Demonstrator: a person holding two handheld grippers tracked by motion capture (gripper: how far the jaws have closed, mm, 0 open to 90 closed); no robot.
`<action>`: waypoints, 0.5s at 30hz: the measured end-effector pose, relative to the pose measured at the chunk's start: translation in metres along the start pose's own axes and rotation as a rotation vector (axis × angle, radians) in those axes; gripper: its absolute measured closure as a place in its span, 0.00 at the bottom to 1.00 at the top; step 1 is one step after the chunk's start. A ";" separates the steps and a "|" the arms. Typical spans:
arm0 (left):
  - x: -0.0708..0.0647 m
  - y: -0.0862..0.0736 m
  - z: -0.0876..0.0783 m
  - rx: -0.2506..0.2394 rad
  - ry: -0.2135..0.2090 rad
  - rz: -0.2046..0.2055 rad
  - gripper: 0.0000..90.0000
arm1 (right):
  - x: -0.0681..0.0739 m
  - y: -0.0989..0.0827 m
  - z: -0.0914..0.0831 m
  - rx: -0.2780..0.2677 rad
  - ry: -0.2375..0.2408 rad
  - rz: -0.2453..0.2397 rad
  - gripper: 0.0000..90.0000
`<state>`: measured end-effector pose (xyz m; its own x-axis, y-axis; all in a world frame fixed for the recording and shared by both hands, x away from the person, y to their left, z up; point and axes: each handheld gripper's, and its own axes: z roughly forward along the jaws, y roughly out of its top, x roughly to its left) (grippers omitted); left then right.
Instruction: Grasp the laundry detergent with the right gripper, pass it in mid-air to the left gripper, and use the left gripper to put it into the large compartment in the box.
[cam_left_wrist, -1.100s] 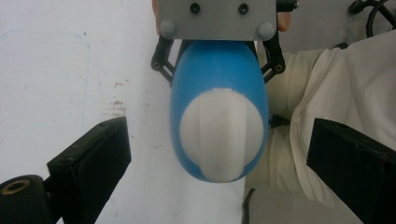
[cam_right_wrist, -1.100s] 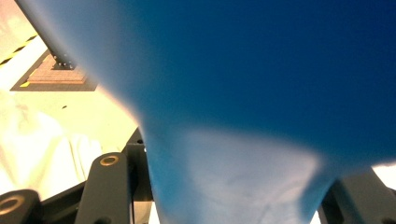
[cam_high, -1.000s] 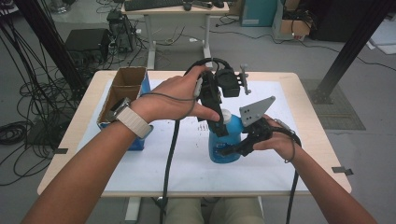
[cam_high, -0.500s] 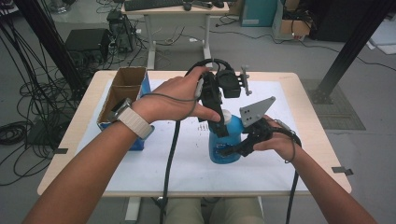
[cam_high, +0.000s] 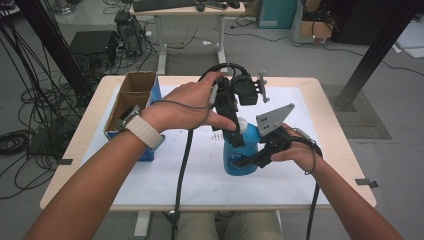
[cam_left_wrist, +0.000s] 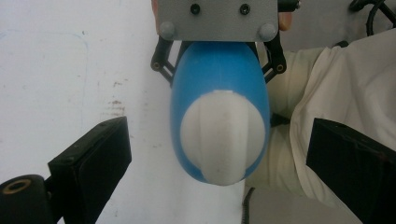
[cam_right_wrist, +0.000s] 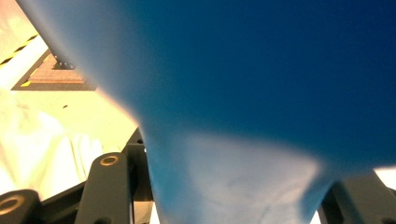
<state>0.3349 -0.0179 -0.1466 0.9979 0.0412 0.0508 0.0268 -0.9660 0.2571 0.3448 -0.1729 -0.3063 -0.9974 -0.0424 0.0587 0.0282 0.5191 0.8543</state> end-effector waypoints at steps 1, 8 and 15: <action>0.000 0.000 0.000 -0.001 0.000 0.001 0.08 | 0.000 0.000 0.000 -0.001 0.000 0.001 0.47; 0.000 0.000 0.000 0.002 0.001 0.002 0.08 | 0.000 0.000 0.000 0.000 0.002 0.001 0.47; 0.000 0.000 0.001 0.006 0.000 0.001 0.08 | 0.000 0.000 0.001 0.001 0.003 0.001 0.47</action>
<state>0.3353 -0.0185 -0.1474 0.9979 0.0399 0.0512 0.0258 -0.9675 0.2516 0.3452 -0.1726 -0.3071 -0.9971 -0.0447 0.0610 0.0289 0.5202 0.8536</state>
